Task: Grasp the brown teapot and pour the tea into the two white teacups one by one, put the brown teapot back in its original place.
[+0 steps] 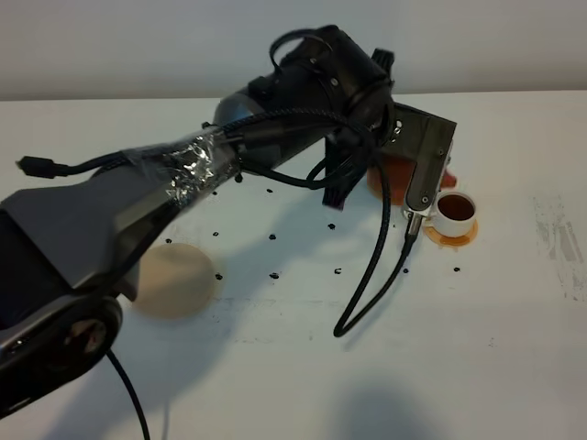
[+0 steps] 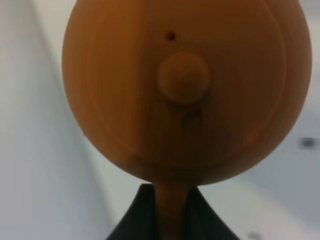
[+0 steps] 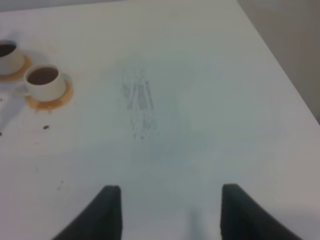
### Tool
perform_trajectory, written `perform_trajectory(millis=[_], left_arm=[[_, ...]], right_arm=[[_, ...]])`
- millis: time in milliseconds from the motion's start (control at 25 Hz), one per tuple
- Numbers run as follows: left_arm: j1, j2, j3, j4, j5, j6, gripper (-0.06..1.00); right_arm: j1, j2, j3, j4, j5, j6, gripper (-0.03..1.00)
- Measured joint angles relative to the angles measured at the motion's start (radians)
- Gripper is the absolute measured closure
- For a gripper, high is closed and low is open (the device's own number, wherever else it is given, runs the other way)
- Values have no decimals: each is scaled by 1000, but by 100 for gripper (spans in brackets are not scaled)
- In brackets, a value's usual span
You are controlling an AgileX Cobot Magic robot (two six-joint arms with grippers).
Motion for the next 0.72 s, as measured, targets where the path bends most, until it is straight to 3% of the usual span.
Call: perform_trajectory(millis=[120, 280, 600, 720], left_arm=[[6, -11, 0, -71, 73, -37, 87], [10, -21, 17, -94, 93, -90, 87], [30, -147, 332, -113, -79, -99, 87], [37, -159, 395, -136, -89, -122, 87]], right_arm=[[0, 0, 0, 0, 0, 0, 53], [0, 0, 0, 0, 0, 0, 53], [0, 0, 0, 0, 0, 0, 53], [0, 0, 0, 0, 0, 0, 53]])
